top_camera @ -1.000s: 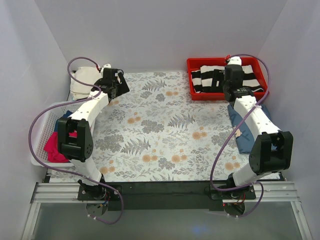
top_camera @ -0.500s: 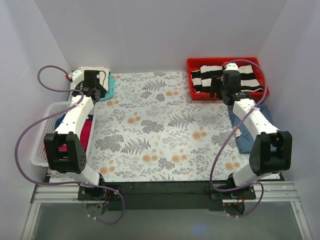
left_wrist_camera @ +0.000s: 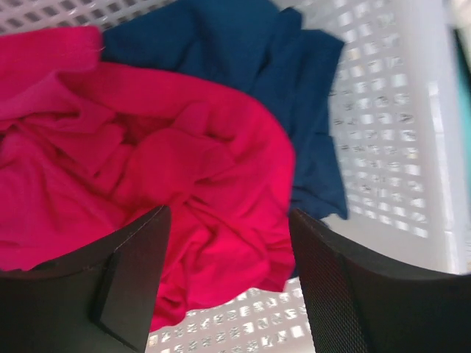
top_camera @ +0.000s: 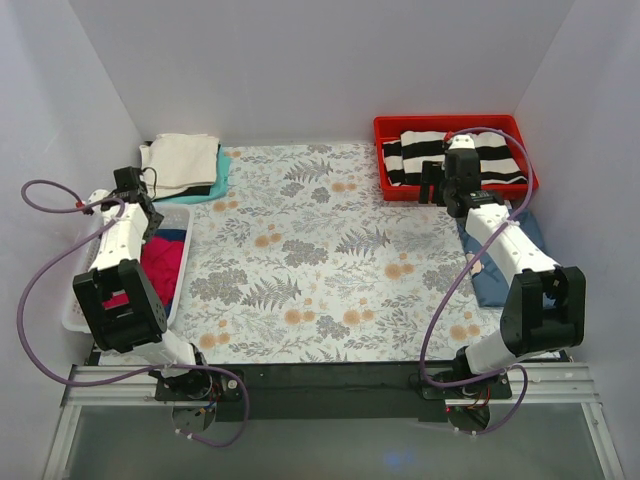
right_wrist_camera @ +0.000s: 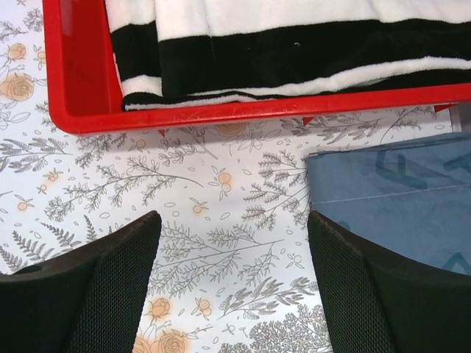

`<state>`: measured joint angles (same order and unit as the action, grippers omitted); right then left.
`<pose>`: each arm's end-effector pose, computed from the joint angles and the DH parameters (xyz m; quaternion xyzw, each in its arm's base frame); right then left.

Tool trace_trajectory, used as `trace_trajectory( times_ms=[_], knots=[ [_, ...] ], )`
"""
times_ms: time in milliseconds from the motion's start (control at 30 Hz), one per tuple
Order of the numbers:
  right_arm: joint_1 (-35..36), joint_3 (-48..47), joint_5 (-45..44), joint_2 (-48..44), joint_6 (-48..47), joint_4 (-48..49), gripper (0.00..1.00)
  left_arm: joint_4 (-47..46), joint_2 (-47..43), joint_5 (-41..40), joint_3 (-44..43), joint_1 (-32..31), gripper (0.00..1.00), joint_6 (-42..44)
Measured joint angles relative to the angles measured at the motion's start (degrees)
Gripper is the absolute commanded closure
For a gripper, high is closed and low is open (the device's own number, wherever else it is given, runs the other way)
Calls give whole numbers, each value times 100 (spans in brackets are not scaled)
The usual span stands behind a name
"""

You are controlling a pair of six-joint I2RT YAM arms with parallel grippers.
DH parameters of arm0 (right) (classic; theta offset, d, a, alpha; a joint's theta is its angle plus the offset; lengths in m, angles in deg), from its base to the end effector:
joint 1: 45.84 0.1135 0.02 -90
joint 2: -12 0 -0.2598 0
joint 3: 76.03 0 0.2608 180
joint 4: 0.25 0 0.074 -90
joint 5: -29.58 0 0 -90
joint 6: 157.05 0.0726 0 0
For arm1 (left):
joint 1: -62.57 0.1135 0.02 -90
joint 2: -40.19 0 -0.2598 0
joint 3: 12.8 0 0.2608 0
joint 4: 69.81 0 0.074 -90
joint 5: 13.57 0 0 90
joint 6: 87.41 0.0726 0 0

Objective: Fold and stack the t-shirts
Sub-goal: Grab crumpled tshirt from bin with the left arm

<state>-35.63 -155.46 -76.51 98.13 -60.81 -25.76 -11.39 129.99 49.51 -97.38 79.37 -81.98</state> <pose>0.3806 0.0481 0.2657 0.0376 0.8687 -0.0528 0.4911 0.3164 0.1299 0.2253 -0.7662 0.5589 0.0645 0.3104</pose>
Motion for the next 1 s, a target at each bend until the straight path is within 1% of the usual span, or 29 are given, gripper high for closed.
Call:
trace_trajectory(
  times_ms=[200, 400, 500, 567, 600, 667, 700, 800, 900, 1000],
  knots=[
    [4, 111, 0, -70, 4, -11, 15, 240, -2, -83, 315, 57, 36, -184],
    [4, 120, 7, -70, 4, -13, 15, 216, -13, -103, 892, 94, 36, -247],
    [4, 120, 22, -70, 4, -13, 15, 129, -13, -96, 1040, 157, 36, -240],
    [4, 120, 24, -70, 4, -15, 16, 28, -13, -96, 1097, 219, 39, -223],
    [4, 120, 24, -70, 4, -15, 16, -22, -13, -94, 1115, 240, 44, -214],
    [4, 120, 24, -70, 7, -22, 16, -105, -13, -87, 1143, 289, 49, -173],
    [4, 120, 24, -70, 9, -26, 16, -149, -13, -81, 1161, 306, 54, -157],
    [4, 120, 22, -70, 35, -46, 16, -238, -11, -55, 1189, 352, 58, -114],
    [4, 120, 20, -70, 66, -72, 16, -315, 2, -22, 1211, 378, 59, -68],
    [4, 120, 20, -70, 90, -103, 17, -365, 92, -2, 1222, 385, 56, -26]
  ],
)
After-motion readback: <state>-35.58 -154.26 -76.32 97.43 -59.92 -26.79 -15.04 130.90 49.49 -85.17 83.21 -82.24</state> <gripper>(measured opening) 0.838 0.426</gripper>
